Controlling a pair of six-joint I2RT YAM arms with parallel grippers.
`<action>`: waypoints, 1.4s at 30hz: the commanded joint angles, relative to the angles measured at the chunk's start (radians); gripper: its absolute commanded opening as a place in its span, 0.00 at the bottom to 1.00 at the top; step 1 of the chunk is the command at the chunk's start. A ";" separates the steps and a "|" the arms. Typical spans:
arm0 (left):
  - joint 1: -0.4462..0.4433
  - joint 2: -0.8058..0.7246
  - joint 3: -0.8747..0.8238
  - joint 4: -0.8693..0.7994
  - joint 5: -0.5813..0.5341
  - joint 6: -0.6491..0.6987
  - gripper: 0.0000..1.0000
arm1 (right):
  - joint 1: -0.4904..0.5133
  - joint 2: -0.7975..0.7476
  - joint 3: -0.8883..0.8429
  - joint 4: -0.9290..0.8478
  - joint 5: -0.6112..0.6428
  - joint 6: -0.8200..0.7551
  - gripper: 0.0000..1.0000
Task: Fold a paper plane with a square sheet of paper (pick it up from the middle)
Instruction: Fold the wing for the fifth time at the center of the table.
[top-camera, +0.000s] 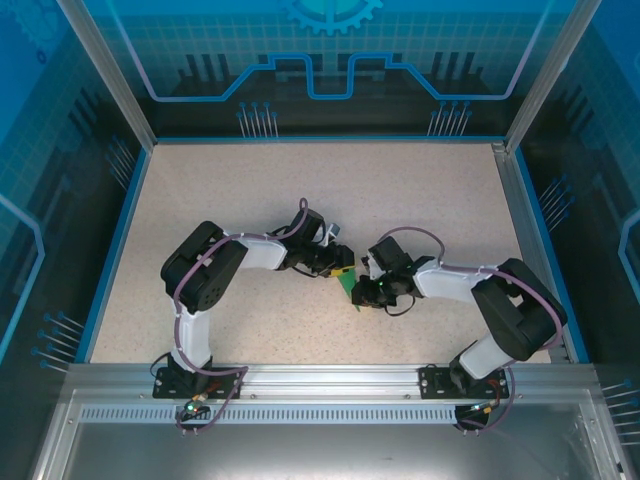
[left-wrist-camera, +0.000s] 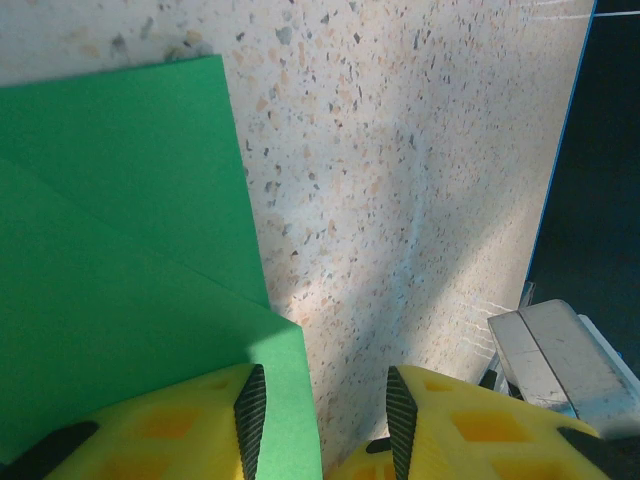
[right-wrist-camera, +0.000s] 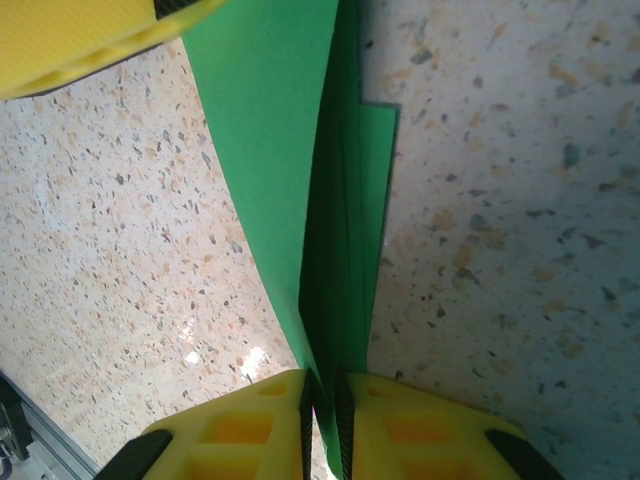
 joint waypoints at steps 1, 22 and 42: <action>-0.001 0.060 -0.004 -0.095 -0.034 0.031 0.41 | -0.011 -0.008 -0.043 -0.035 -0.013 0.005 0.17; 0.000 0.066 0.004 -0.107 -0.033 0.037 0.41 | -0.056 -0.036 -0.082 -0.053 -0.043 0.008 0.09; 0.000 0.066 0.002 -0.114 -0.040 0.037 0.40 | 0.043 0.059 0.000 -0.362 0.203 -0.007 0.07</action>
